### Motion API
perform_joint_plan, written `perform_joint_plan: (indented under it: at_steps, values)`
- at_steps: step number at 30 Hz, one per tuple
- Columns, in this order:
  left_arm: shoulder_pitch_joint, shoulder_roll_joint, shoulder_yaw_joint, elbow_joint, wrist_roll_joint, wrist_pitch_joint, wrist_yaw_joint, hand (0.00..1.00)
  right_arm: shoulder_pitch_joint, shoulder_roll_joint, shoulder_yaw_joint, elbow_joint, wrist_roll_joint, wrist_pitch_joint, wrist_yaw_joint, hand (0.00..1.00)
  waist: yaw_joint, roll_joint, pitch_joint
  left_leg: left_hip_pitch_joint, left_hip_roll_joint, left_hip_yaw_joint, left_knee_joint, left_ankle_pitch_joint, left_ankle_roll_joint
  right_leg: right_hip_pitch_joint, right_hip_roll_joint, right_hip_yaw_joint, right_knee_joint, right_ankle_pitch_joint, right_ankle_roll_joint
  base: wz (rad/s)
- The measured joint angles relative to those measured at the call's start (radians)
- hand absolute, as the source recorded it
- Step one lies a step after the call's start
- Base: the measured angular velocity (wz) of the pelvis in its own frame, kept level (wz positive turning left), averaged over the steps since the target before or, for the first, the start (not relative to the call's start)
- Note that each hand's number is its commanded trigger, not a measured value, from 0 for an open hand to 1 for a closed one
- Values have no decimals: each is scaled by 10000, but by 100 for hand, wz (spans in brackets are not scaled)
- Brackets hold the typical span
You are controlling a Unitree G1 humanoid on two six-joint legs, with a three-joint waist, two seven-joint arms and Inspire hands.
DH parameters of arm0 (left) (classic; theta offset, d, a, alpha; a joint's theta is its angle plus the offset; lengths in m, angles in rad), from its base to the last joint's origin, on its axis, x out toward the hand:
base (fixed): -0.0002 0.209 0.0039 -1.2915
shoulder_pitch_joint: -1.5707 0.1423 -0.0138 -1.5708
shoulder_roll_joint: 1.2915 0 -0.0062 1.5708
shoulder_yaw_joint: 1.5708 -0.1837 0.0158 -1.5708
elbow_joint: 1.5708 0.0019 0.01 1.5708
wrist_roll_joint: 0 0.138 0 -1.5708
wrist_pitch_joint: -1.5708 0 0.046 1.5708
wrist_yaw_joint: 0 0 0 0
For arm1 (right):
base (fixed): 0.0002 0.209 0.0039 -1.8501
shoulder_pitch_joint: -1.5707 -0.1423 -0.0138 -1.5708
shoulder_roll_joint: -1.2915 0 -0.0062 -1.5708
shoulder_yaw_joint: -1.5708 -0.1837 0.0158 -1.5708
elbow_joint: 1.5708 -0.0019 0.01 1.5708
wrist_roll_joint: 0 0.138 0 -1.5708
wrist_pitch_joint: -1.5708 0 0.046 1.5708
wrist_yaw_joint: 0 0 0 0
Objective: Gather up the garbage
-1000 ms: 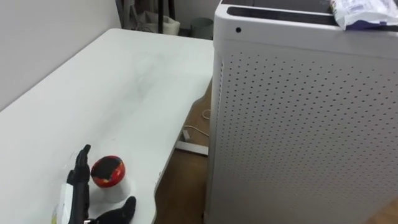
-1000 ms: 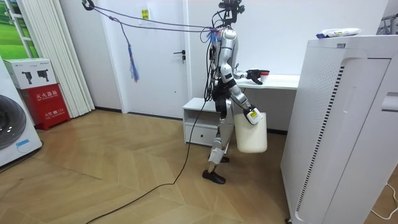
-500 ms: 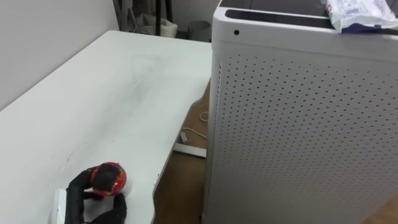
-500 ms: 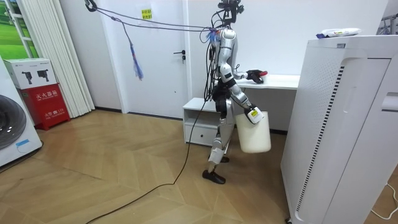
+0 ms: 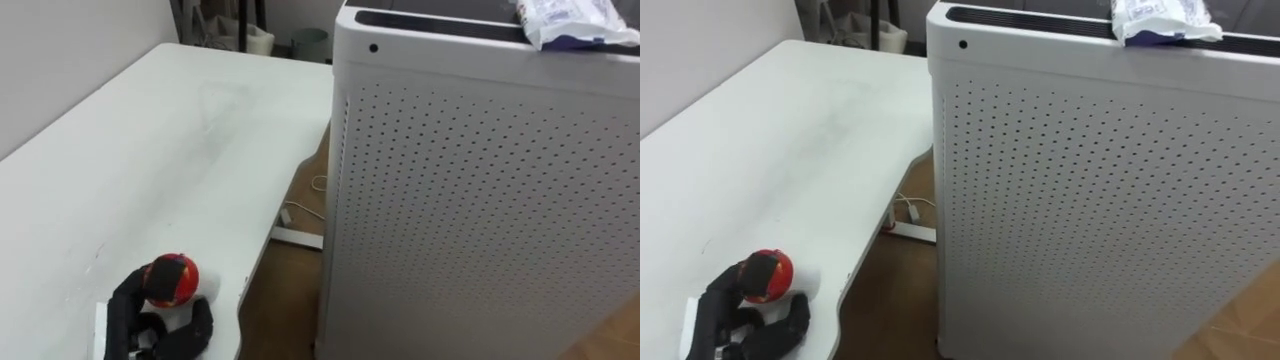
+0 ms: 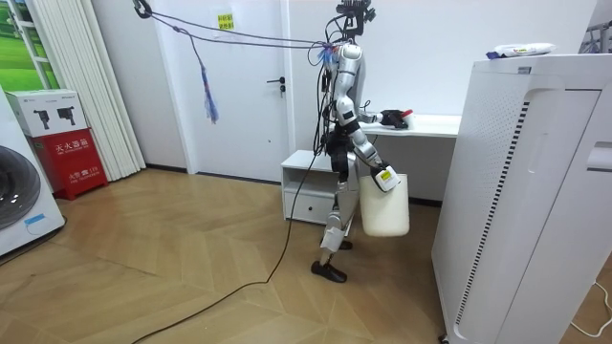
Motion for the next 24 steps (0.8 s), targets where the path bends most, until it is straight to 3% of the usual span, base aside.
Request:
perform_joint_plan:
  at_steps: [5, 10, 14, 19, 24]
  values:
    - [-23, 6, -90, -9, -39, -21, -207, 100, 4, 9, 166, 0, 0, 0, 13, 100, -1, -48, -34, -7, 13, -3, 13, 0, 1, -50, -7, -4, 0, 0, 0, 0]
    - [-82, 117, -383, -448, -85, 121, -1161, 100, -163, 0, 165, -16, -40, -1, 92, 100, -126, -22, -62, -350, 13, -78, 199, 1, 4, -207, 0, -53, 10, 5, -9, 4]
    - [-317, 69, -646, -493, -246, 128, -1765, 100, -495, -3, 163, -35, -215, -28, -39, 100, -265, 22, -34, -476, 24, -23, 270, 1, 4, -318, 3, -16, 21, 11, -17, -1]
    - [-685, -30, -1143, -628, -605, 157, -2491, 100, -1160, -56, 151, -231, -220, -139, -502, 100, -489, 195, 77, -802, 73, 47, 384, 2, 16, -706, -6, 33, 215, 29, -45, -4]
    - [-706, -37, -1826, -1106, -673, 265, -3221, 100, -1608, -39, 176, -236, -296, -370, -789, 100, -515, 262, 73, -926, 141, 283, 330, 3, 15, -987, 27, 256, 281, 31, -48, -12]
